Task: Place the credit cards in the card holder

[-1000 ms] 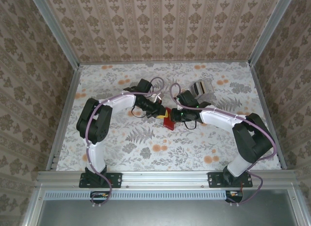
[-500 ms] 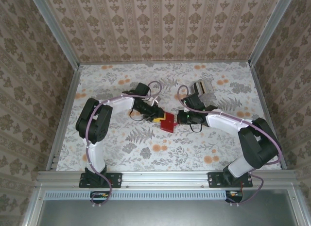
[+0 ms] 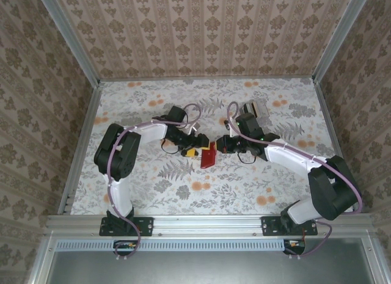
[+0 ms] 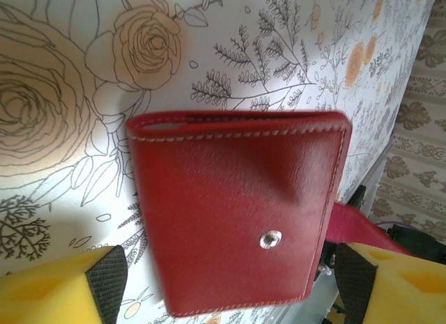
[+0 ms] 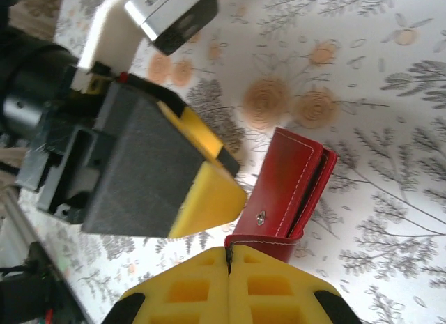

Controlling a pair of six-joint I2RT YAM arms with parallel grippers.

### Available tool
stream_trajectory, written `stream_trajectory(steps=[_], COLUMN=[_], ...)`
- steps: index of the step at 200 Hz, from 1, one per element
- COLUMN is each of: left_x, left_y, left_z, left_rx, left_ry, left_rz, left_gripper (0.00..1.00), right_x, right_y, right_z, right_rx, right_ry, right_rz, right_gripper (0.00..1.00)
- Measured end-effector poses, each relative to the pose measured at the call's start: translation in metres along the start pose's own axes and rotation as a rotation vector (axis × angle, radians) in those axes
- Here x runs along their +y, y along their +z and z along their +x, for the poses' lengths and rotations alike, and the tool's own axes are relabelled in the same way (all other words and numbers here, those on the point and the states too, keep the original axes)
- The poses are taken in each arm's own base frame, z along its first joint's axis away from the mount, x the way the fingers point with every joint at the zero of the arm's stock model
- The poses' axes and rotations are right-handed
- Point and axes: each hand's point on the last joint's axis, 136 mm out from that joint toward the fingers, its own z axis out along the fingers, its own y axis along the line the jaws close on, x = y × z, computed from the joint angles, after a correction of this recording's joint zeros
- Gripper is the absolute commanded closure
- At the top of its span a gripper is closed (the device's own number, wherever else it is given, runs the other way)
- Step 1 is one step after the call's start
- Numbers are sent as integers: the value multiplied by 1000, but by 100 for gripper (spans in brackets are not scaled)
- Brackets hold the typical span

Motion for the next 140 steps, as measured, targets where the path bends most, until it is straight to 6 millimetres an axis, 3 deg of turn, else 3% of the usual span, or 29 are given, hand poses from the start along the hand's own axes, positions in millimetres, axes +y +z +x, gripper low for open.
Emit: stream_trajectory(steps=[75, 88, 112, 140], left_x=[4, 6, 8, 14], left_y=[-14, -14, -14, -17], left_z=[-3, -1, 2, 1], left_rx=[-36, -29, -20, -26], left_ry=[-60, -66, -57, -62], left_rz=[74, 68, 61, 44], left_gripper=[21, 27, 50, 63], right_x=[31, 36, 38, 33], right_y=[7, 13, 19, 20], right_z=[-6, -5, -4, -6], right_rx=[13, 31, 45, 30], right_ry=[-30, -31, -30, -27], right_rz=[-157, -173, -177, -144], right_gripper=[100, 100, 100, 100])
